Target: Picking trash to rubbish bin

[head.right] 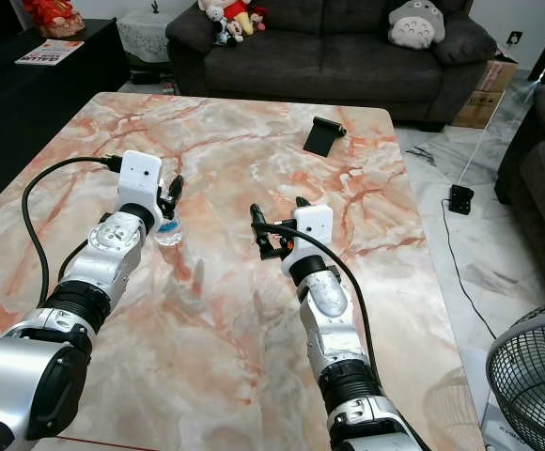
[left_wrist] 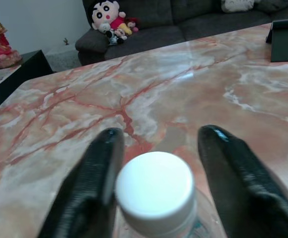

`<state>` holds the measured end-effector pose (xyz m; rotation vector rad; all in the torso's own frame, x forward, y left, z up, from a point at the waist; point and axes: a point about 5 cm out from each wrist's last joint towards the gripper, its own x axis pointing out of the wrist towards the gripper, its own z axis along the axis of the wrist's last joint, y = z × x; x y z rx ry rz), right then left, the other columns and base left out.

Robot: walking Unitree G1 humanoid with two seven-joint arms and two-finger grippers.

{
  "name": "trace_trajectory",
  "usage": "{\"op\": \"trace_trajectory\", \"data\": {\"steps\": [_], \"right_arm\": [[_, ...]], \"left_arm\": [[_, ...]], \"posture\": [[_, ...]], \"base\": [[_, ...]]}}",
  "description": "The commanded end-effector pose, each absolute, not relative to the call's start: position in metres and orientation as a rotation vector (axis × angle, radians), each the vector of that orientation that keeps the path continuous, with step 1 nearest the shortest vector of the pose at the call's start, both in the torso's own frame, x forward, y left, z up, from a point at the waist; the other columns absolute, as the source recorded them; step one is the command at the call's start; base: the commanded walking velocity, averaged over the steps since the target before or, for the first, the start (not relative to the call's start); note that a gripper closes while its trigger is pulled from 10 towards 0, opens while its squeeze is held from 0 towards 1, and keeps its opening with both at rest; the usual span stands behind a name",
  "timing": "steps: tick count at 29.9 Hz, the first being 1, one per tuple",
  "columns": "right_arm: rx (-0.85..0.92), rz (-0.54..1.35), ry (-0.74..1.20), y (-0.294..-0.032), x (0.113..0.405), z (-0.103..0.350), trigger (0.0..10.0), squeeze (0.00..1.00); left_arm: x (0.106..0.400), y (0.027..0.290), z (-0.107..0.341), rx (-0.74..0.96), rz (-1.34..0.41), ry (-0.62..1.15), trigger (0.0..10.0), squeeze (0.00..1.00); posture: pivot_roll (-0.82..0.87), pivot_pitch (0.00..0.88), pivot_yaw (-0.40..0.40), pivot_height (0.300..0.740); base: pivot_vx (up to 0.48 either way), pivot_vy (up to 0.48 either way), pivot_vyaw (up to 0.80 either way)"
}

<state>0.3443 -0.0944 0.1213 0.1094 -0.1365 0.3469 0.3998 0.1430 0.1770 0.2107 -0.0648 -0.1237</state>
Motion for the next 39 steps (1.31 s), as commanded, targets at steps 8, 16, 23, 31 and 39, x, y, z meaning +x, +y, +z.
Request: {"op": "trace_trajectory", "data": {"steps": [8, 16, 23, 31, 39], "right_arm": [[0.106, 0.351, -0.141, -0.092, 0.345, 0.124, 10.0, 0.0], [0.111, 0.352, -0.144, -0.09, 0.346, 0.125, 10.0, 0.0], [0.113, 0.346, -0.153, -0.091, 0.346, 0.127, 10.0, 0.0], [0.131, 0.308, -0.203, -0.097, 0.35, 0.138, 10.0, 0.0], [0.127, 0.31, -0.215, -0.097, 0.353, 0.144, 10.0, 0.0]], "left_arm": [[0.397, 0.15, 0.185, 0.192, -0.095, -0.14, 0.0, 0.0], [0.388, 0.161, 0.19, 0.167, -0.04, -0.227, 0.0, 0.0], [0.373, 0.172, 0.188, 0.117, 0.013, -0.302, 10.0, 0.0], [0.35, 0.192, 0.181, 0.137, 0.087, -0.319, 10.0, 0.0], [0.344, 0.18, 0.187, 0.112, 0.071, -0.385, 10.0, 0.0]], "posture": [[0.0, 0.068, -0.007, 0.74], [0.01, 0.068, -0.005, 0.74], [0.01, 0.069, -0.003, 0.74], [0.01, 0.06, -0.007, 0.74], [0.01, 0.049, -0.017, 0.74]], "base": [[0.0, 0.0, 0.0], [0.0, 0.0, 0.0], [0.0, 0.0, 0.0], [0.0, 0.0, 0.0], [-0.143, 0.0, 0.0]]}}
